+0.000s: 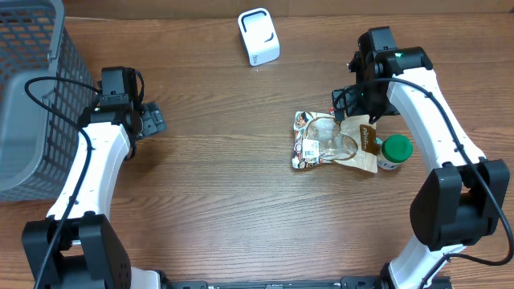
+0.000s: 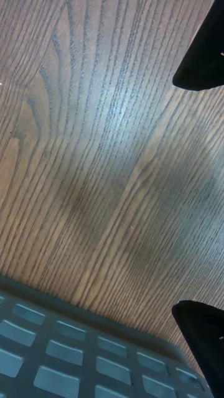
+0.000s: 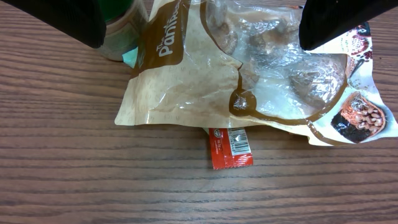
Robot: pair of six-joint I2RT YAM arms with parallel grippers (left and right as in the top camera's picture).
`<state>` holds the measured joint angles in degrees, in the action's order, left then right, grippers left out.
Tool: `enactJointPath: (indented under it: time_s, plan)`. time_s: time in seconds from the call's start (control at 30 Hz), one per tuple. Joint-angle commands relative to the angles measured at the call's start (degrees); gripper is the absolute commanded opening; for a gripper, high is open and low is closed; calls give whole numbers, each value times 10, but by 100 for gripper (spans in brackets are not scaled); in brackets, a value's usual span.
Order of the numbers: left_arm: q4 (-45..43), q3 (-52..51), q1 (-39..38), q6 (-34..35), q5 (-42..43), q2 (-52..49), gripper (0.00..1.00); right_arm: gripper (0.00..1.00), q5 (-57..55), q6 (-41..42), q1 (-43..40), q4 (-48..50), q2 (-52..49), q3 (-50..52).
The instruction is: Scan the item barcode
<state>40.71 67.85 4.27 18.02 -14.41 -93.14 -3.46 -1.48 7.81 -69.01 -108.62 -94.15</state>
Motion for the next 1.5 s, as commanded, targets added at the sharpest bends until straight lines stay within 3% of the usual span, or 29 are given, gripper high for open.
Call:
enactJointPath:
  time_s: [0.0,0.53,1.47]
  plan:
    - [-1,5,2,2,-6,1,100,100,-8,2,-1,2,-2,1]
    - [-2,5,2,2,-6,1,99,100,-8,2,0,2,81,1]
    - [-2,5,2,2,-6,1,99,100,-25,2,0,-16,461,1]
